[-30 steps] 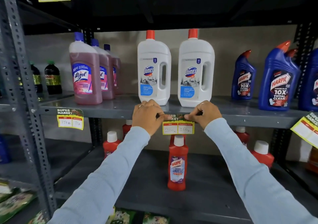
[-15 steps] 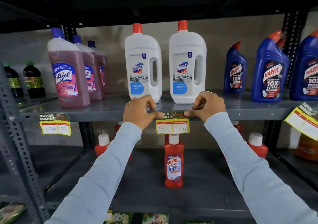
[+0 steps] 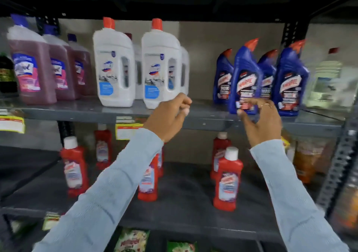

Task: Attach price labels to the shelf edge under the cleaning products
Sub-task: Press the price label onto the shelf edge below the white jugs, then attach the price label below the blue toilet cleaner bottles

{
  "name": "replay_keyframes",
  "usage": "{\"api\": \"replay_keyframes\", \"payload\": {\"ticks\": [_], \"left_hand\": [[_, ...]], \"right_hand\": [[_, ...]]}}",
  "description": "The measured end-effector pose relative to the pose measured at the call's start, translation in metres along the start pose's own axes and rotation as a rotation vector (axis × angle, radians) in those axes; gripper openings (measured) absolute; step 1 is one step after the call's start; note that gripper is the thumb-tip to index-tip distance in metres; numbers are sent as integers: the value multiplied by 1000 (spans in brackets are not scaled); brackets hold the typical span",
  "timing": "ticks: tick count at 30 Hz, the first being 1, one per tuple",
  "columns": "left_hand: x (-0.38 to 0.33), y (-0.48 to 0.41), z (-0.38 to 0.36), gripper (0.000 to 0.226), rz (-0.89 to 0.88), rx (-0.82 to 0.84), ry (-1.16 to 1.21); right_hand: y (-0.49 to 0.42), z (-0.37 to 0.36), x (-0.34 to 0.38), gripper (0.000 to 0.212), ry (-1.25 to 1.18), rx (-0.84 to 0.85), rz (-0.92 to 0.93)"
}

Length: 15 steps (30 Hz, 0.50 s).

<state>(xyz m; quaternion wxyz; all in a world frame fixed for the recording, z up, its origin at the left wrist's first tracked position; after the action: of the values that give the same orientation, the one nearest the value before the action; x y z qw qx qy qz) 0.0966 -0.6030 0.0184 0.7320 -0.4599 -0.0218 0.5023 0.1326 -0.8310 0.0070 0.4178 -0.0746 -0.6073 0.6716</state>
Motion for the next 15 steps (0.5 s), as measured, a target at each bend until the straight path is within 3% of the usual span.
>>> {"api": "replay_keyframes", "payload": {"ticks": [4, 6, 9, 12, 15], "left_hand": [[-74, -22, -77, 24, -92, 119, -84], [-100, -33, -109, 34, -96, 187, -196], [-126, -48, -148, 43, -101, 239, -446], [-140, -60, -169, 28, -129, 224, -679], [-142, -67, -174, 17, -112, 214, -762]], "right_hand": [[11, 65, -77, 34, 158, -32, -147], [19, 83, -109, 46, 355, 53, -226], [19, 91, -138, 61, 618, 269, -152], [12, 88, -140, 50, 486, 291, -89], [9, 77, -134, 39, 402, 337, -46]]}}
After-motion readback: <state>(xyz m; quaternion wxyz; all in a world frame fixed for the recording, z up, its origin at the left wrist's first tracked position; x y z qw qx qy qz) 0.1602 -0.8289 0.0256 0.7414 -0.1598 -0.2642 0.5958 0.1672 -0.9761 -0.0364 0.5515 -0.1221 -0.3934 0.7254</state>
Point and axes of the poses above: each hand's wrist, its own y-axis away from the middle knuckle, its own z-axis out of the back of the hand, x = y × z, the point moved 4 cm from there along -y, towards the middle knuckle, and after that the axes turned 8 degrees about z, right-handed, at the moved point
